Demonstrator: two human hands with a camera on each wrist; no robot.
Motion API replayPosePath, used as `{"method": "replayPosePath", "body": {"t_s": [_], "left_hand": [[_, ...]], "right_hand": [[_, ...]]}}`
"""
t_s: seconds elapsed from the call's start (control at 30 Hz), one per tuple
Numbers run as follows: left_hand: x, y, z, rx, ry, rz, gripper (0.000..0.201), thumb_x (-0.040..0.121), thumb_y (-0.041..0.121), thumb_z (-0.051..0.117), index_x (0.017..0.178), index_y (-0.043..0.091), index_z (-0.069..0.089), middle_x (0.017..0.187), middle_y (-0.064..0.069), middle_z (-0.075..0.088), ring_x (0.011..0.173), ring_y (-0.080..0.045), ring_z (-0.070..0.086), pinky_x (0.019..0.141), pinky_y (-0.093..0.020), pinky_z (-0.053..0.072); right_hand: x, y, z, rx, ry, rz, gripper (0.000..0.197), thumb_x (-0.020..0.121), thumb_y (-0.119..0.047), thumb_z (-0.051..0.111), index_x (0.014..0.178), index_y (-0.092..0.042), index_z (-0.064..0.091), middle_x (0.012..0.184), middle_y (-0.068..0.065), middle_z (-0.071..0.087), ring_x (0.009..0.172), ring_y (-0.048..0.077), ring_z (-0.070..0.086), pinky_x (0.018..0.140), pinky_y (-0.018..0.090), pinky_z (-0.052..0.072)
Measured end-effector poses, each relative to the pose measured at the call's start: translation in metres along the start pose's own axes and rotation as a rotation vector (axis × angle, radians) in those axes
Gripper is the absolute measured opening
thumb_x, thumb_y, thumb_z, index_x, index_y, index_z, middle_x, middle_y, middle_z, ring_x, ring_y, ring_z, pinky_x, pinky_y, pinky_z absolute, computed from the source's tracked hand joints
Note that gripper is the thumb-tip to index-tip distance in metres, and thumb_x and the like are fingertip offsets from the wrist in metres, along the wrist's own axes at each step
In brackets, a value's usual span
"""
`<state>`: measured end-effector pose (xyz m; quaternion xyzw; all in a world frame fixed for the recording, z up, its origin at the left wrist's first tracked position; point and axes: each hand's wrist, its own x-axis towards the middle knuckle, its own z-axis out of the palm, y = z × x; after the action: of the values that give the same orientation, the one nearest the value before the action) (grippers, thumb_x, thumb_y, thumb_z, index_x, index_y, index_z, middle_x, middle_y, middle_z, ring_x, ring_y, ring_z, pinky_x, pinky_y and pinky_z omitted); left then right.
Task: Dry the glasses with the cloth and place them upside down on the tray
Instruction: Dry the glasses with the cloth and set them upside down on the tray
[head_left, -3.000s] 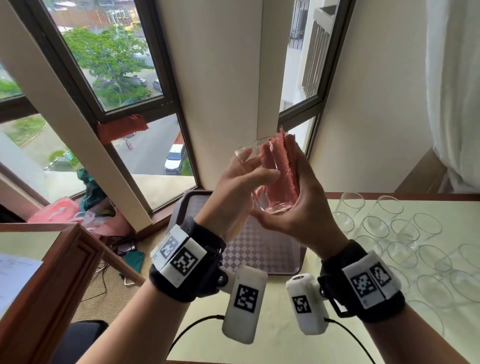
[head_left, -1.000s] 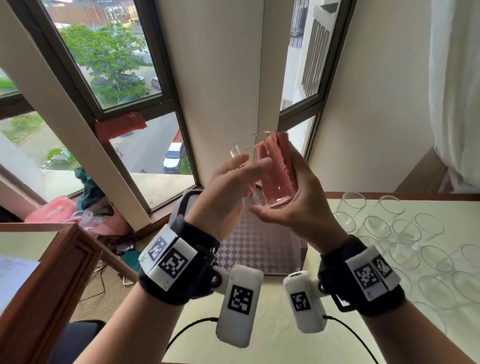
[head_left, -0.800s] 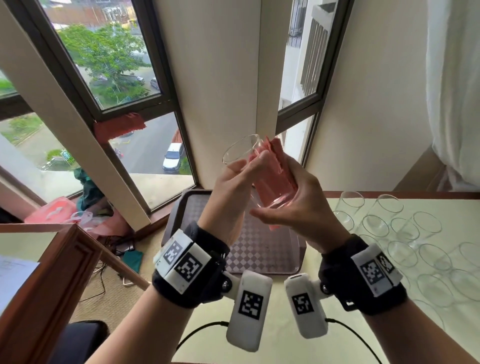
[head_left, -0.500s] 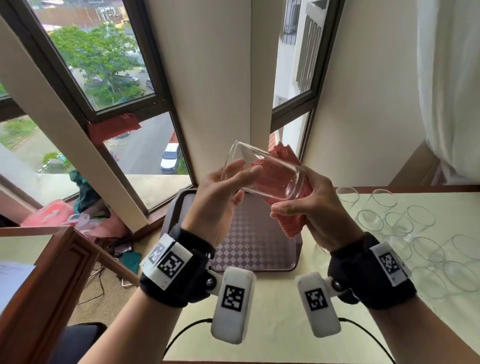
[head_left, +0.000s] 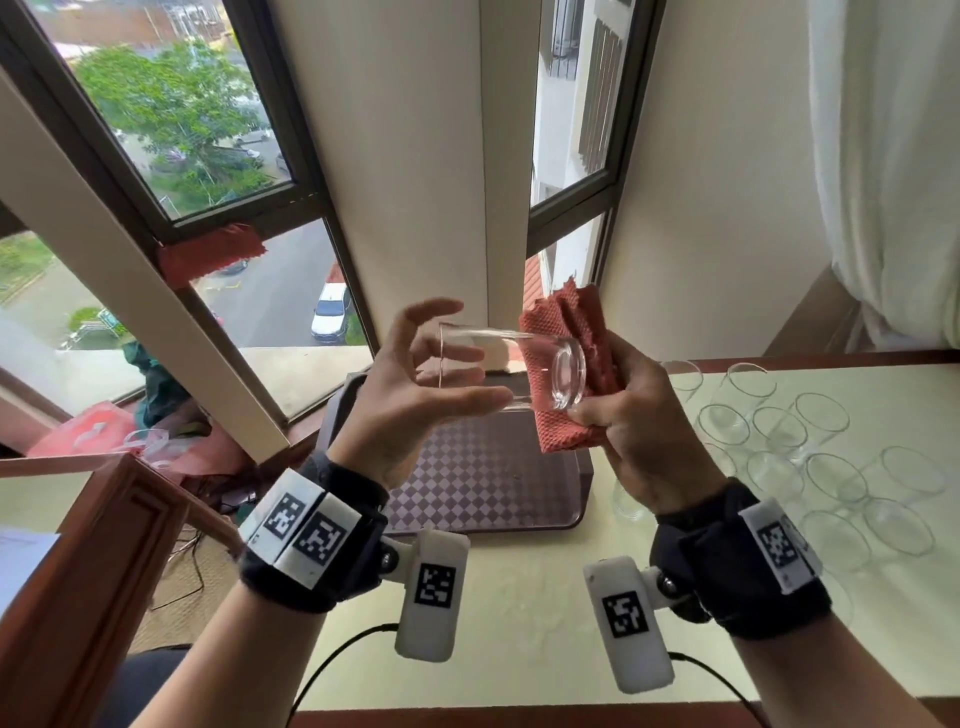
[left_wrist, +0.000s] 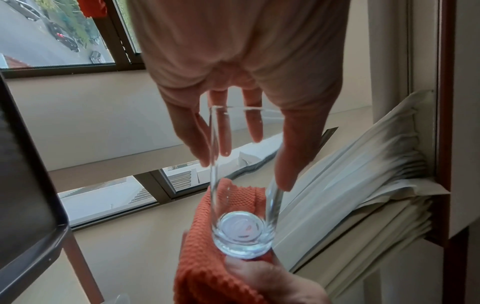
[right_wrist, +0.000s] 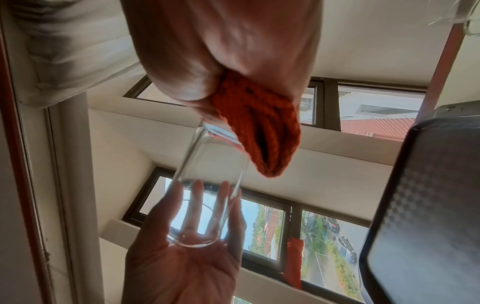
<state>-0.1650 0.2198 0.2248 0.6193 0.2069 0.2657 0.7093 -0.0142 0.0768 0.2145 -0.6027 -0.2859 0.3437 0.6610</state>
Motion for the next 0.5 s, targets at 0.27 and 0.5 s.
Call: {"method": "replayPosePath", "body": {"t_s": [0.27, 0.5], "left_hand": [[-0.008, -0.007, 0.002, 0.042, 0.157, 0.078, 0.086, 0.031, 0.045, 0.099, 0.109, 0.033, 0.066, 0.108, -0.005, 0.070, 0.099, -0.025, 0.072, 0.079, -0.036, 0.060], [-0.003, -0.008, 0.006, 0.042, 0.161, 0.097, 0.084, 0.034, 0.040, 0.098, 0.111, 0.029, 0.065, 0.107, -0.003, 0.072, 0.100, -0.026, 0.072, 0.080, -0.036, 0.060]], "right_hand": [[-0.022, 0.013, 0.013, -0.034, -0.075, -0.018, 0.064, 0.090, 0.022, 0.038, 0.129, -0.028, 0.053, 0.115, 0.002, 0.069, 0.112, 0.024, 0.064, 0.091, 0.034, 0.057], [-0.014, 0.001, 0.010, -0.099, -0.076, -0.059, 0.079, 0.073, 0.000, 0.046, 0.149, -0.020, 0.041, 0.133, 0.000, 0.062, 0.120, 0.017, 0.061, 0.099, 0.033, 0.054]]}}
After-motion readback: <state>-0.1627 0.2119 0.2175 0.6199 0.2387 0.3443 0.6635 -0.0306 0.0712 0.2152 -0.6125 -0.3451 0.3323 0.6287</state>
